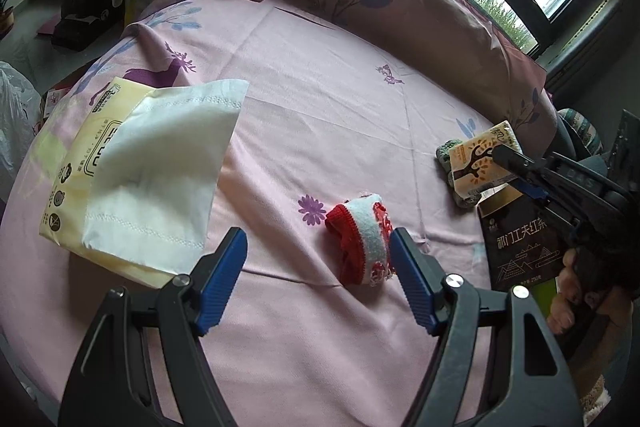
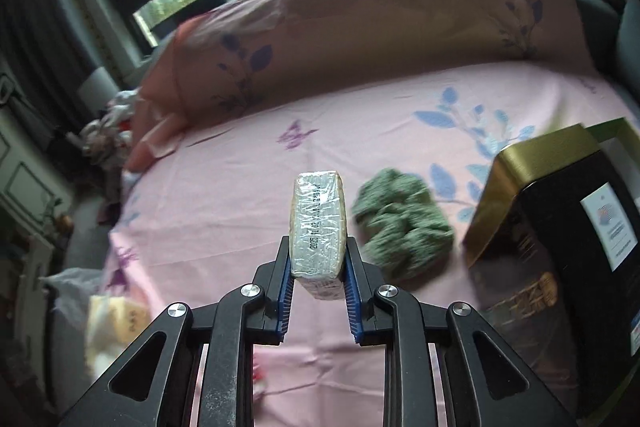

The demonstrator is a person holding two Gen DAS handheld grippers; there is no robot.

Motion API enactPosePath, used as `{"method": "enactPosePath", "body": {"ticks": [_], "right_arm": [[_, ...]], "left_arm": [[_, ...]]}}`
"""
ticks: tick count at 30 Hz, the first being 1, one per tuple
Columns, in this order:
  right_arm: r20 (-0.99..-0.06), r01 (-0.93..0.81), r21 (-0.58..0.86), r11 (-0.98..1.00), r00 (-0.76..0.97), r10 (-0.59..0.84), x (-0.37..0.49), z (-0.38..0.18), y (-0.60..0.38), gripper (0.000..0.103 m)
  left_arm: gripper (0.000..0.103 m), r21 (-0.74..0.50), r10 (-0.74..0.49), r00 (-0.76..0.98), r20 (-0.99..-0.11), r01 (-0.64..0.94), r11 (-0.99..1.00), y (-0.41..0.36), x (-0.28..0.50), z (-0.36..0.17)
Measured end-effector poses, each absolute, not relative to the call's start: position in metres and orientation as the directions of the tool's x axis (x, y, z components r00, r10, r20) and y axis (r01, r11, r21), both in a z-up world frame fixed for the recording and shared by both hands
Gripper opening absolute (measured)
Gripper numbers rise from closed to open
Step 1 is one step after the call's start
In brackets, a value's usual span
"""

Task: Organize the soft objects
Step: 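Withdraw the right gripper toward the yellow tree-print tissue pack, then close the right gripper on the yellow tissue pack and lift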

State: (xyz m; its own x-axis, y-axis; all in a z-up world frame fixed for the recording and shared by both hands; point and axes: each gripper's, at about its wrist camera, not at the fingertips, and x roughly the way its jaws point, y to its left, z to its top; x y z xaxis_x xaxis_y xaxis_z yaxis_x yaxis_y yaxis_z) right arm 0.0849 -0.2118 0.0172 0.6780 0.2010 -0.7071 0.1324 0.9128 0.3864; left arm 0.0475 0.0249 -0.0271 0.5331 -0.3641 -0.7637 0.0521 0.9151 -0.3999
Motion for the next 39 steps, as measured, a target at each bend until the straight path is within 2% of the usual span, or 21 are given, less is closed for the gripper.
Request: {"method": "enactPosePath", "body": {"ticks": [2, 9, 14, 16, 19, 21, 23, 27, 31, 33, 37, 39], "right_arm": [[-0.677, 0.040, 0.486, 0.873, 0.649, 0.347, 0.069, 0.015, -0.198, 0.024], [-0.677, 0.015, 0.604, 0.797, 0.536, 0.504, 0.030, -0.022, -0.178, 0.024], [-0.794, 0.136, 0.476, 0.869, 0.491, 0.358, 0.020, -0.043, -0.190, 0.024], [-0.792, 0.145, 0.481, 0.865, 0.495, 0.358, 0.016, -0.045, -0.198, 0.024], [-0.827, 0.177, 0.421, 0.889, 0.477, 0.297, 0.014, -0.040, -0.205, 0.039], [-0.827, 0.191, 0.378, 0.906, 0.510, 0.237, 0.009, -0.034, -0.211, 0.056], [-0.824, 0.201, 0.354, 0.913, 0.530, 0.203, 0.007, -0.031, -0.217, 0.066], [-0.794, 0.197, 0.355, 0.914, 0.579, 0.184, 0.007, -0.026, -0.233, 0.066], [-0.770, 0.187, 0.451, 0.873, 0.575, 0.275, 0.012, -0.037, -0.241, 0.066], [-0.760, 0.174, 0.489, 0.855, 0.565, 0.320, 0.016, -0.043, -0.241, 0.066], [-0.771, 0.189, 0.458, 0.868, 0.571, 0.282, 0.020, -0.050, -0.239, 0.066], [-0.772, 0.189, 0.477, 0.858, 0.557, 0.307, 0.023, -0.056, -0.239, 0.064]], "left_arm": [[0.073, -0.388, -0.350, 0.532, -0.771, 0.043, 0.921, 0.024, 0.048, -0.029], [0.073, -0.355, -0.326, 0.510, -0.796, 0.043, 0.934, 0.015, 0.042, -0.034], [0.073, -0.321, -0.321, 0.503, -0.803, 0.089, 0.943, -0.003, 0.032, -0.035], [0.073, -0.311, -0.322, 0.499, -0.804, 0.109, 0.944, -0.012, 0.028, -0.036], [0.073, -0.320, -0.339, 0.482, -0.808, 0.123, 0.939, -0.021, 0.024, -0.041], [0.073, -0.327, -0.353, 0.464, -0.812, 0.138, 0.935, -0.029, 0.022, -0.044], [0.072, -0.327, -0.361, 0.454, -0.815, 0.153, 0.932, -0.037, 0.020, -0.046], [0.071, -0.299, -0.346, 0.479, -0.806, 0.176, 0.938, -0.054, 0.015, -0.044], [0.070, -0.302, -0.376, 0.460, -0.804, 0.228, 0.925, -0.072, 0.013, -0.047], [0.065, -0.296, -0.377, 0.446, -0.811, 0.244, 0.924, -0.080, 0.013, -0.051], [0.062, -0.266, -0.364, 0.430, -0.826, 0.272, 0.925, -0.094, 0.016, -0.060], [0.059, -0.280, -0.376, 0.407, -0.832, 0.276, 0.919, -0.098, 0.021, -0.066]]}}
